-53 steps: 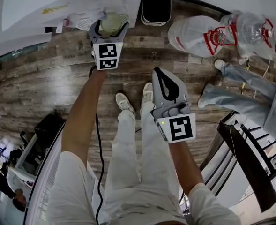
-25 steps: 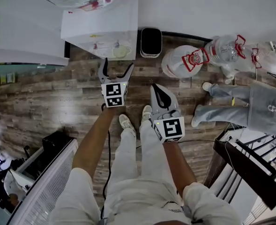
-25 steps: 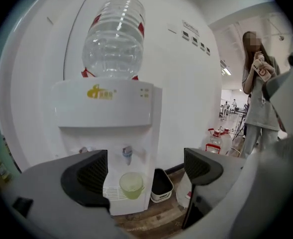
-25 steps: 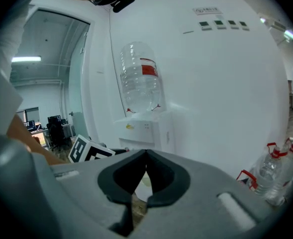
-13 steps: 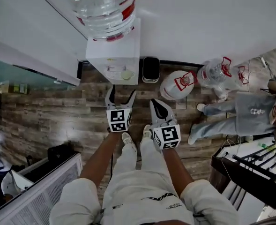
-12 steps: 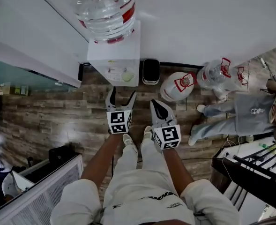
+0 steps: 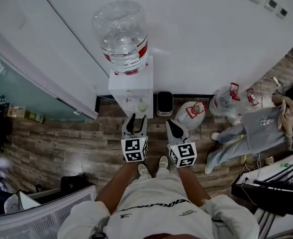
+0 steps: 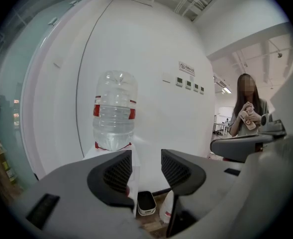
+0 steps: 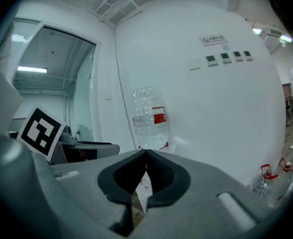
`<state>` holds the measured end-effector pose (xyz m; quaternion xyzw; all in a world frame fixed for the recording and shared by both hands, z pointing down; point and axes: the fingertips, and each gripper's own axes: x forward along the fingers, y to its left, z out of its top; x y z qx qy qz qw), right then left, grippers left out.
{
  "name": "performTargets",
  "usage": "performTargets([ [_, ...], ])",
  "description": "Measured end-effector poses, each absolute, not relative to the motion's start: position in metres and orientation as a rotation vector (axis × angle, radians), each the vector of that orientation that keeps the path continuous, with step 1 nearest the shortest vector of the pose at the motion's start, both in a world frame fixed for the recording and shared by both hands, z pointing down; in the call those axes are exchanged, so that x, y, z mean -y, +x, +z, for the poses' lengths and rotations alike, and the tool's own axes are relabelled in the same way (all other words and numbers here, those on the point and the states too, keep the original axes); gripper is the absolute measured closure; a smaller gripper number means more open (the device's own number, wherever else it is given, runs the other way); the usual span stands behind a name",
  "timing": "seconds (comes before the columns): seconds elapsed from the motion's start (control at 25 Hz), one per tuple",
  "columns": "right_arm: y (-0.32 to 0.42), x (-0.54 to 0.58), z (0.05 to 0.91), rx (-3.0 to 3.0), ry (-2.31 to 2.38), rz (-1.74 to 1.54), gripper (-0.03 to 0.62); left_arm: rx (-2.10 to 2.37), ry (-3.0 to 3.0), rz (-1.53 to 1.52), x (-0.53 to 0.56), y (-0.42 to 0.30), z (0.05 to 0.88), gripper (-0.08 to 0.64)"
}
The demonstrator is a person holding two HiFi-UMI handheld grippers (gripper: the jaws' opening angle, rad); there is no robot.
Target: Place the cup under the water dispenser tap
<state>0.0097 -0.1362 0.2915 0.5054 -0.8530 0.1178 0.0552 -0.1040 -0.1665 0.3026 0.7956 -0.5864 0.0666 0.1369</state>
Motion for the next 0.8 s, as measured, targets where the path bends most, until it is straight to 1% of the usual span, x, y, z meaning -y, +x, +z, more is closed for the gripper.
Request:
performTargets([
  [0.16, 0.006, 0.132, 0.269, 2.608, 1.537, 0.333, 0.592, 1.716, 2.300, 0.191, 0.154, -0.110, 0.275, 0.491],
  [0.28, 0.000, 0.129, 0.251, 2.632, 1.536, 0.292, 0.592, 1.718, 2.339, 0.179, 0.142, -0.111, 0.254, 0.561],
  [0.52, -0.012, 0.130, 0.222, 2.682, 1.531, 0.205, 0.594, 1.722, 2.388, 0.155, 0.125, -0.111, 0.229, 0.563],
  [0.8, -0.014, 0.134, 0.212, 2.706, 1.538, 0.183, 0.594, 1.719, 2.415, 0.146, 0.121, -0.104, 0.229, 0.563],
])
